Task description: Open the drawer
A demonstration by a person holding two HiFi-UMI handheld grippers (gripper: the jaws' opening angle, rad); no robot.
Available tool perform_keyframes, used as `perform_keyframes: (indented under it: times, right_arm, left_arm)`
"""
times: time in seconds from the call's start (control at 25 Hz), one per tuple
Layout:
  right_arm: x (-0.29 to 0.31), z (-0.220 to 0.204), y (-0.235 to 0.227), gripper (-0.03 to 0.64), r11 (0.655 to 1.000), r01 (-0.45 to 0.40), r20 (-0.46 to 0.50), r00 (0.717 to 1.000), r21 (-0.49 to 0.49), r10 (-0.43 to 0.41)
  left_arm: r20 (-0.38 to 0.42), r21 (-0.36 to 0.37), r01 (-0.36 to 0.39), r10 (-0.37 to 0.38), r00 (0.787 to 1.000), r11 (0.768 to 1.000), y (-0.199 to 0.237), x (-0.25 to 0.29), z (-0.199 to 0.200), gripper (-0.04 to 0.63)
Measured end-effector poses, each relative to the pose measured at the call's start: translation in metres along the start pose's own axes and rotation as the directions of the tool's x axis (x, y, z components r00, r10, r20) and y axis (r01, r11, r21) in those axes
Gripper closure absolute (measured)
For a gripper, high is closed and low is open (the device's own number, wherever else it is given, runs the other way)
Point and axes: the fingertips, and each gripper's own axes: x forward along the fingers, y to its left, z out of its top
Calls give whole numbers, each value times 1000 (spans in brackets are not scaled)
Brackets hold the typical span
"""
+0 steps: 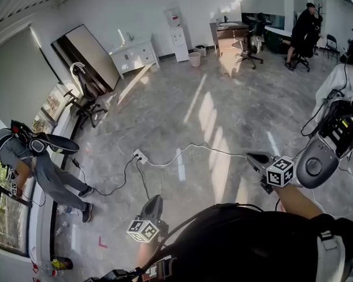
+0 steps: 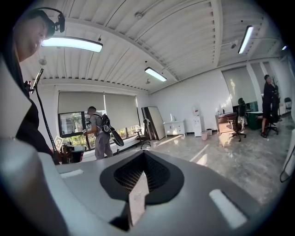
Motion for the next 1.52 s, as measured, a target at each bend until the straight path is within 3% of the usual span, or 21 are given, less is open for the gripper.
perform_keyframes:
  times: [0.36,0.92,1.16,1.52]
  right_arm:
    - [8,-3,23,617,1000,10,-12,1000,11,-10]
    - [66,-3,85,615,999,38,-49,998,3,-38]
    - [92,-14,110,615,1000,12,-91,996,-18,-14]
    - [128,-27,87,615,1000,-29,-112,993,-4,29]
  left_arm:
    - [14,-15,3,-3,1000,1000,13,-25,-1,604]
    - [-9,-32,25,-25,1000,999,77,-73,16,604]
    - [-3,-54,25,-25,1000,998,103,-83,19,604]
    - [-8,-68,3,-4,1000,998,119,-63,9,604]
